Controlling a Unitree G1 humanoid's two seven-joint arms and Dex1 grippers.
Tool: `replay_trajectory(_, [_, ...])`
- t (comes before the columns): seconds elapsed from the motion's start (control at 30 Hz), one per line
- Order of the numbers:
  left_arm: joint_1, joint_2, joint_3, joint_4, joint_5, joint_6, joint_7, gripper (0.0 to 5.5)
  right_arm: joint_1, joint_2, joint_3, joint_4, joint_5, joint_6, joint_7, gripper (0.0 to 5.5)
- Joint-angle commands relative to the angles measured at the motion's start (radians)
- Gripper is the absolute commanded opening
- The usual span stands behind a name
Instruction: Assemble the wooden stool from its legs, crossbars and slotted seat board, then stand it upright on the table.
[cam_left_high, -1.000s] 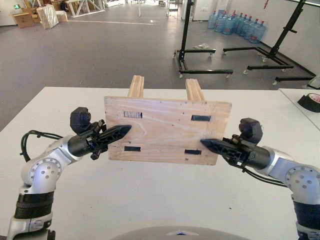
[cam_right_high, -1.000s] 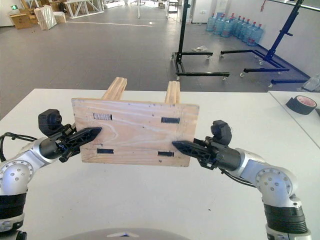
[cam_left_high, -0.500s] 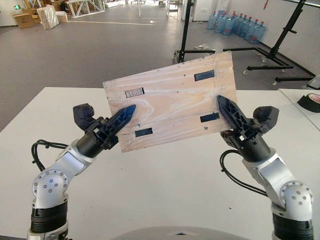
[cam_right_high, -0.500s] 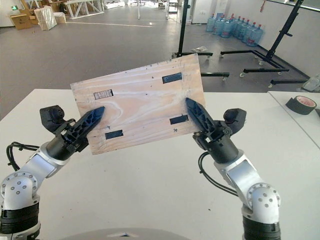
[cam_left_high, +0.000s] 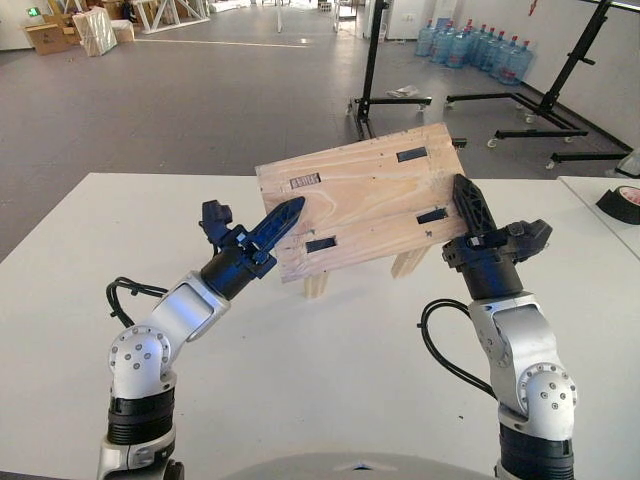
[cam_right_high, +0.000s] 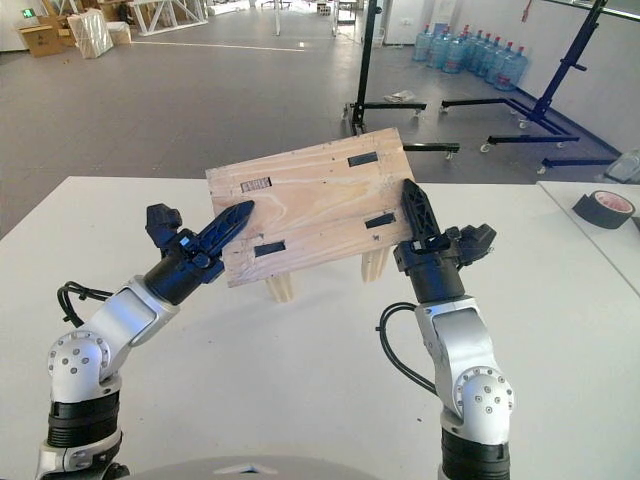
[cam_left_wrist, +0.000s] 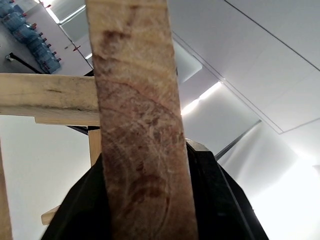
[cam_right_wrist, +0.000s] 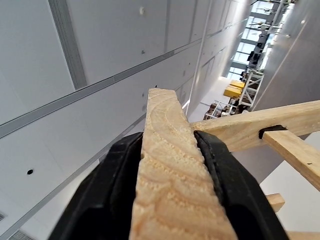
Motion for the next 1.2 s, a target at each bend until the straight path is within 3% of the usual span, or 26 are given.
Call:
replay_trajectory(0.03, [-0.18, -0.069, 0.053, 0.064, 0.172, -0.164, 0.338, 1.43, -0.052, -0.023, 0.187, -0.078, -0.055, 0.158, -0.055, 1.56])
replay_trajectory(0.17, [-0.266, -0.041, 0.045, 0.165, 0.234, -0.126, 0.497, 1.43, -0.142, 0.012, 0.199, -0.063, -0.041, 0.098, -0.234, 1.56])
replay_trajectory(0.3, [-0.402, 0.008, 0.061, 0.25, 0.324, -0.191, 0.451, 1.43, -0.221, 0.057, 0.195, -0.021, -0.068, 0.031, -0.416, 1.56])
replay_trajectory(0.33, [-0.436, 0.021, 0.062, 0.27, 0.346, -0.206, 0.446, 1.86, -0.242, 0.069, 0.191, -0.009, -0.086, 0.014, -0.452, 1.56])
replay_trajectory(0.47, [-0.529, 0.022, 0.049, 0.37, 0.508, -0.254, 0.489, 2.5, -0.316, 0.101, 0.173, 0.025, -0.154, -0.02, -0.553, 1.45])
replay_trajectory(0.57, [-0.548, 0.002, 0.065, 0.406, 0.63, -0.293, 0.502, 2.57, -0.361, 0.129, 0.16, 0.035, -0.207, -0.025, -0.627, 1.37])
replay_trajectory(0.83, [-0.498, -0.033, 0.083, 0.319, 0.75, -0.281, 0.446, 2.57, -0.362, 0.134, 0.117, 0.116, -0.317, 0.017, -0.695, 1.39])
replay_trajectory(1.13, [-0.442, -0.082, 0.09, 0.222, 0.766, -0.263, 0.348, 2.57, -0.316, 0.111, 0.048, 0.263, -0.195, 0.119, -0.685, 1.43])
replay_trajectory(1.2, [-0.431, -0.088, 0.099, 0.219, 0.771, -0.26, 0.338, 2.57, -0.311, 0.091, 0.034, 0.289, -0.189, 0.141, -0.677, 2.13])
